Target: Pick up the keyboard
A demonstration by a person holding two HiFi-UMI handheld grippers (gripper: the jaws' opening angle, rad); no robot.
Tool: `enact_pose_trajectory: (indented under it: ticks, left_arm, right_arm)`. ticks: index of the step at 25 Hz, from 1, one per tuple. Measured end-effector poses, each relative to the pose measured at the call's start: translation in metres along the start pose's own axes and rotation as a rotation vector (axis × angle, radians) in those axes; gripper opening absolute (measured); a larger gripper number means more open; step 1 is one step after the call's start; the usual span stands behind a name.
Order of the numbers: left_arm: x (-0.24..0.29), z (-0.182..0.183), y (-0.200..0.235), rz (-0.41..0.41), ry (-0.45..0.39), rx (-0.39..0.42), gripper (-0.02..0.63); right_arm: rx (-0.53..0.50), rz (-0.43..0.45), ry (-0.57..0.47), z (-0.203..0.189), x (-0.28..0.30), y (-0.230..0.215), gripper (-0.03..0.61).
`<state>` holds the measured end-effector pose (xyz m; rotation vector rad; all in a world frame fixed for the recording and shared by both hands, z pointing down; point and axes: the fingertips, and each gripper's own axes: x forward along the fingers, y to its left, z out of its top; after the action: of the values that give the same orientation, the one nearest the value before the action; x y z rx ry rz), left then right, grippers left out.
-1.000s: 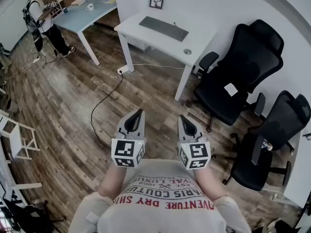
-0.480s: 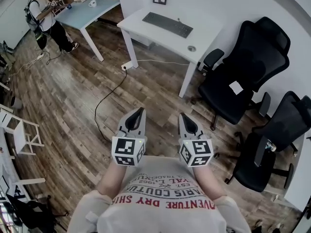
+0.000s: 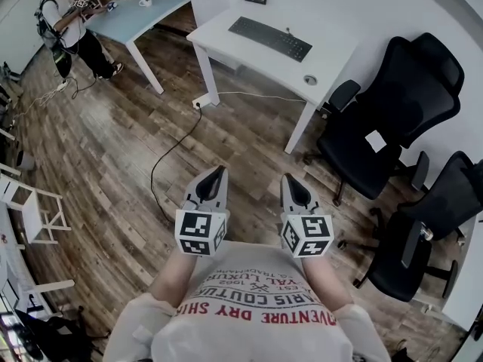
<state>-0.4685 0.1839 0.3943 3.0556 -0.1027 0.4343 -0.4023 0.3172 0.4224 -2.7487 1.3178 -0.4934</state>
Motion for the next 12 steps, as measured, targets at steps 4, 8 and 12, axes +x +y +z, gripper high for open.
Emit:
enact_pose_trajectory:
  ticks: [4, 8, 12]
  left_arm:
    - [0.021, 0.008, 0.037, -0.038, 0.007, -0.002, 0.031]
    - [0.047, 0.022, 0.076, -0.081, 0.022, -0.007, 0.031]
    - [0.073, 0.031, 0.119, -0.131, 0.035, -0.016, 0.031]
  right_arm:
    - [-0.013, -0.044, 0.014, 0.008, 0.035, 0.012, 0.026]
    - [-0.003, -0.094, 0.05, 0.014, 0.073, 0.021, 0.026]
    - [0.033, -0.167, 0.076, 0.018, 0.111, 0.027, 0.026]
